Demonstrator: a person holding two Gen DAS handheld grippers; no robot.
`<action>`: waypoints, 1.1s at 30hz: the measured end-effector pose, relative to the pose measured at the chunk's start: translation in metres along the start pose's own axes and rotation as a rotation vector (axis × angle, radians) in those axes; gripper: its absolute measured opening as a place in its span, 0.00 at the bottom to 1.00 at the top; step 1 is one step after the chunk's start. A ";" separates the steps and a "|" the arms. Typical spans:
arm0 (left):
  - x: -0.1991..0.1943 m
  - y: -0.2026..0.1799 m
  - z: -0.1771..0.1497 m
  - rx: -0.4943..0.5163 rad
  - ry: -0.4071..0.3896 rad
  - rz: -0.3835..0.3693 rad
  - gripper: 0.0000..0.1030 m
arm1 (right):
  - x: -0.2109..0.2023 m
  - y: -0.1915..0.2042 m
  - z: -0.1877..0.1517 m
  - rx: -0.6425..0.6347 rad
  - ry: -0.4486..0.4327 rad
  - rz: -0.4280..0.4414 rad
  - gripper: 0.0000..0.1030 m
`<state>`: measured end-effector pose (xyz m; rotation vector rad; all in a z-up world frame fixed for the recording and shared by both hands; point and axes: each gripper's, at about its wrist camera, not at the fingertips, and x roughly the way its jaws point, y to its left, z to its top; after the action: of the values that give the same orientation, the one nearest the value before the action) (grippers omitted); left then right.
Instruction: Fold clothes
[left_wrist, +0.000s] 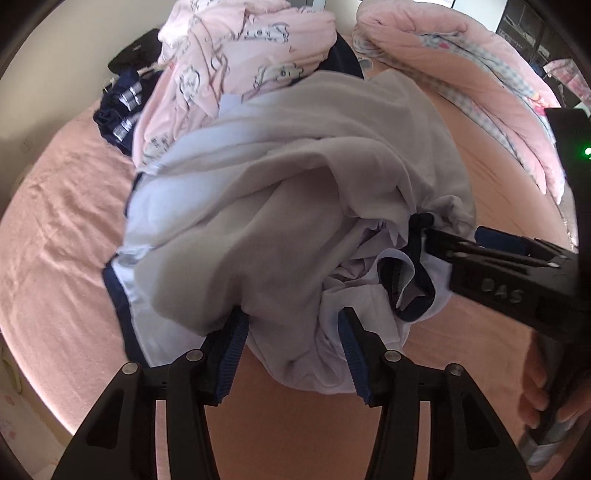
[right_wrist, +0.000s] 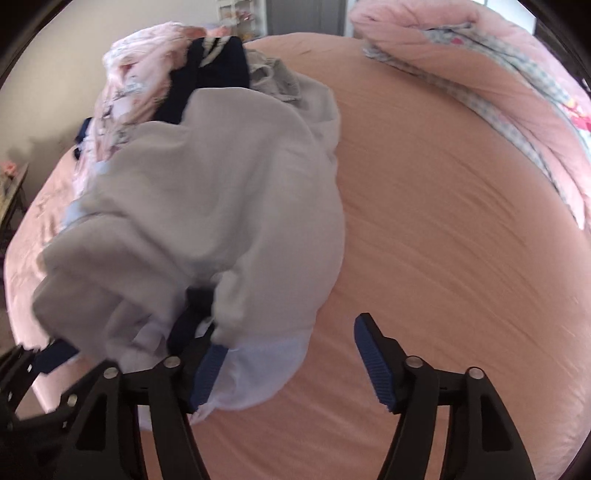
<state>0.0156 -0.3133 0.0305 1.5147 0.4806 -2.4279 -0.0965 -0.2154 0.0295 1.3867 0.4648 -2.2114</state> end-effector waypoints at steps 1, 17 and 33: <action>0.005 -0.001 -0.002 -0.004 0.012 -0.010 0.47 | 0.007 0.001 -0.001 -0.003 0.007 -0.006 0.71; -0.056 -0.049 -0.048 0.118 -0.071 -0.055 0.05 | -0.072 -0.075 -0.043 0.106 -0.190 -0.032 0.05; -0.034 0.011 -0.012 -0.090 -0.039 -0.079 0.47 | -0.067 -0.044 -0.057 0.025 -0.050 0.155 0.24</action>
<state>0.0444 -0.3178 0.0541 1.4343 0.6444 -2.4541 -0.0545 -0.1350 0.0671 1.3302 0.3020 -2.1276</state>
